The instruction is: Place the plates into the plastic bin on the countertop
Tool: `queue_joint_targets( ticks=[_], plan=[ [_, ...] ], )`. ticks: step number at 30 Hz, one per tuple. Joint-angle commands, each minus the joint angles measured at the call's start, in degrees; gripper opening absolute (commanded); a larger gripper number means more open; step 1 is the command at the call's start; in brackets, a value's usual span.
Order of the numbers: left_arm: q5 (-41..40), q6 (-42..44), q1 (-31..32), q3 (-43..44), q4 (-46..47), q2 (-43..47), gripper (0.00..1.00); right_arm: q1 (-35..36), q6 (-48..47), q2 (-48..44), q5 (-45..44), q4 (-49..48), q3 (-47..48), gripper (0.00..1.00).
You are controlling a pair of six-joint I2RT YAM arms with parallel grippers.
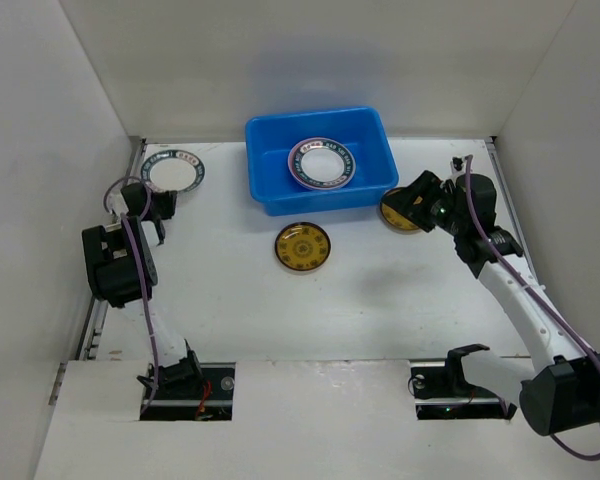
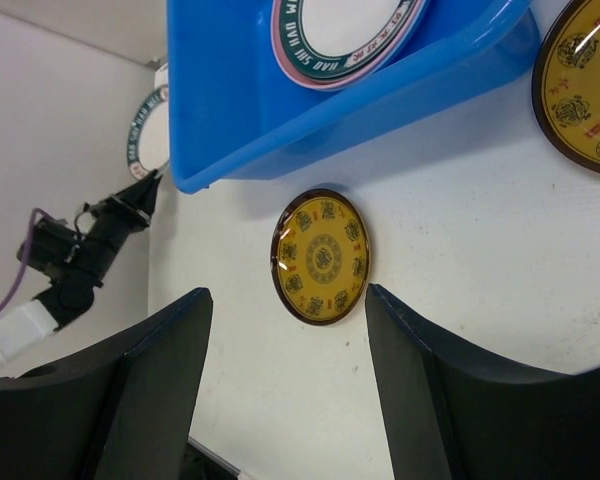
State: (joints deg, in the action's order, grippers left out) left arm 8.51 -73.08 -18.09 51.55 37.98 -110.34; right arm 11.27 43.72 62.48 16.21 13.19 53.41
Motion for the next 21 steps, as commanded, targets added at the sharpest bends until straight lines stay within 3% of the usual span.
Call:
queue_joint_targets(
  ticks=[1,8,15,21],
  plan=[
    [2.9,3.3,2.6,9.5,-2.5,8.2,0.0,-0.2,-0.1,-2.4,0.4,-2.6,-0.8,0.68],
    [9.5,7.9,8.6,26.5,-15.6,10.2,0.0,0.0,0.0,-6.0,-0.1,-1.4,-3.0,0.68],
    [21.9,14.5,17.9,42.3,-29.6,5.2,0.02,-0.5,0.1,-10.3,-0.2,0.3,-5.4,0.68],
    [25.2,23.0,26.1,48.6,-38.4,-0.5,0.02,-1.3,0.2,-13.3,-0.3,1.6,-7.4,0.68]
  ],
)
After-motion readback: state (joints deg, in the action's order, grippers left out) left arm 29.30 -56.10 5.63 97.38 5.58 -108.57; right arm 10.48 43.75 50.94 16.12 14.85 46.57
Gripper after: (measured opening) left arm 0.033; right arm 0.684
